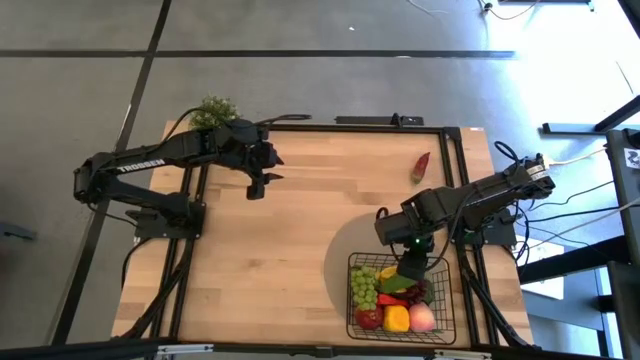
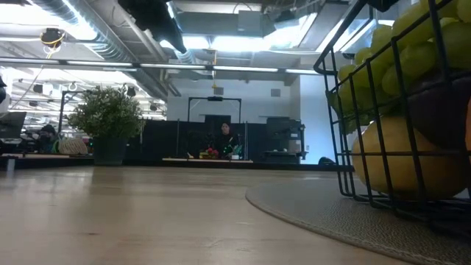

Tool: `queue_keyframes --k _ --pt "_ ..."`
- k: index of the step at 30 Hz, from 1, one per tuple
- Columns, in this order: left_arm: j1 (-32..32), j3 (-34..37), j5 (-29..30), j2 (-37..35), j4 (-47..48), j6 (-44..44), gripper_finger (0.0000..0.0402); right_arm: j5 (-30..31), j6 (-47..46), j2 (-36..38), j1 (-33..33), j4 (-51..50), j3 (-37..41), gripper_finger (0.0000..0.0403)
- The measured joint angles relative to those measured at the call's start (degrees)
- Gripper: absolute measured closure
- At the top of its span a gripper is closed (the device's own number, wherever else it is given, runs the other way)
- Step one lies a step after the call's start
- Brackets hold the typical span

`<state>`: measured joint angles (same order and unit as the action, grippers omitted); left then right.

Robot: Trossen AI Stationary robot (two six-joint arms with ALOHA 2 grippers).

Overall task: Build produce basket
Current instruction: Put the green cucumber into the wire basket, then put the red pepper into the wire basket

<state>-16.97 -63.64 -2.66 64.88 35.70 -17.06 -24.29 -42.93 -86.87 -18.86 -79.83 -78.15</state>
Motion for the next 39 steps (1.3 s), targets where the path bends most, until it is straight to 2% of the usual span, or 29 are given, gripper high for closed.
queue_keyframes --k 5,9,12,18,21,24,31,35,39 --pt "0.00 0.00 0.00 0.00 0.00 0.07 0.0230 -3.51 2.07 -0.04 1.20 -0.47 -0.70 0.0285" --pt "-0.02 0.00 0.02 0.00 0.00 2.01 0.0230 -1.19 -0.34 -0.02 3.35 -2.99 -4.42 0.0286" --pt "-0.80 0.00 -0.07 0.00 0.00 5.93 0.0230 6.72 -2.05 0.30 5.05 -5.54 -9.11 0.0286" --pt "-3.66 0.00 -0.04 0.00 0.02 13.58 0.0230 27.80 -2.86 0.55 8.52 -10.17 -18.80 0.0286" --pt "-5.79 0.00 0.04 0.11 -0.07 17.78 0.0230 33.97 -2.09 0.70 11.03 -10.02 -22.34 0.0286" --pt "-6.80 -0.02 0.09 1.30 -0.25 15.94 0.0230 38.60 -4.62 1.19 15.20 -10.02 -23.58 0.0286" --pt "-7.67 -0.02 -0.35 3.74 -2.92 10.01 0.0230 38.50 -5.44 3.53 30.61 -10.26 -20.56 0.0286" --pt "-7.56 -0.02 -5.08 5.41 -4.83 6.88 0.0230 31.49 -11.19 3.96 40.96 -10.27 -16.78 0.0286" --pt "-7.67 -0.02 -10.04 6.00 -8.27 2.73 0.0230 29.94 -12.33 3.64 48.33 -8.98 -11.80 0.0286"
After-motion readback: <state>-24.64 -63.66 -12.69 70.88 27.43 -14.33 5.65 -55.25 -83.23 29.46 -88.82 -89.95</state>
